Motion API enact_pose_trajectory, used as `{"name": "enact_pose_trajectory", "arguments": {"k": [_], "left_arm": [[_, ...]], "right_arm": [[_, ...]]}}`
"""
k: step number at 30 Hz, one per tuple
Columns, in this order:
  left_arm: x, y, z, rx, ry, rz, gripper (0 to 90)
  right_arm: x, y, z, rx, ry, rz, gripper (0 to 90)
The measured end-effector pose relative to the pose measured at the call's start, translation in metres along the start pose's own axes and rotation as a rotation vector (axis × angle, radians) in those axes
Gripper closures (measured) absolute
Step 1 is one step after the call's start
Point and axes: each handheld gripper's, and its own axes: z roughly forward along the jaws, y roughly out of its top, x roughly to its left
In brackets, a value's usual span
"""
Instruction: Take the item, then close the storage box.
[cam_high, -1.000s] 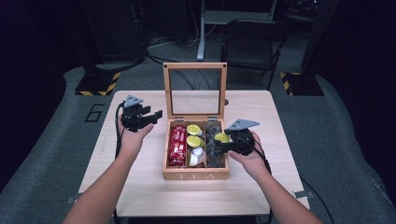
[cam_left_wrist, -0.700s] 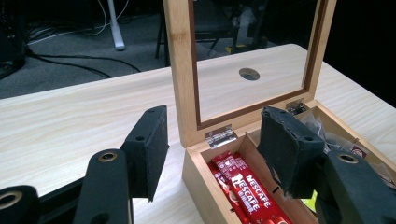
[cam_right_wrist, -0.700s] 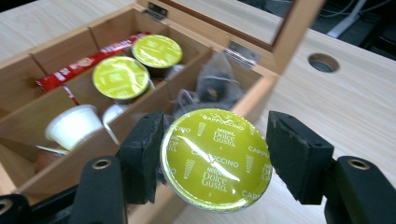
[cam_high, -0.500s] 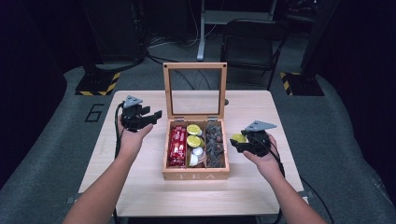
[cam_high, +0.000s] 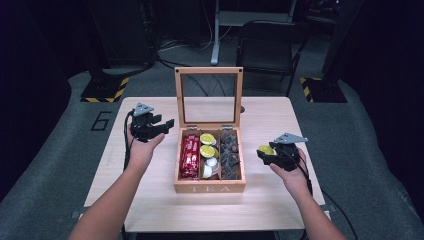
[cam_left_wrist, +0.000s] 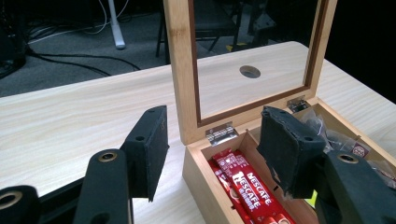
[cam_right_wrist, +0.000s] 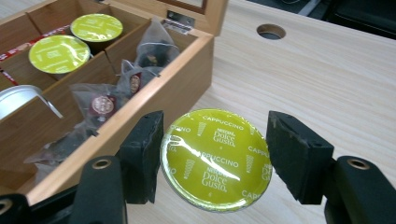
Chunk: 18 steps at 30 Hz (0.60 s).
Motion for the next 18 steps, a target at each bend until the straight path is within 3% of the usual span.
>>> {"name": "enact_pose_trajectory", "arguments": {"k": [14, 18], "left_arm": [[0.001, -0.001, -0.004, 0.005, 0.007, 0.002, 42.3], [0.001, -0.001, -0.004, -0.002, 0.008, -0.004, 42.2]], "right_arm": [[-0.023, -0.017, -0.006, -0.003, -0.066, 0.073, 37.4], [-0.027, -0.023, -0.006, 0.011, -0.093, 0.065, 37.4]]}}
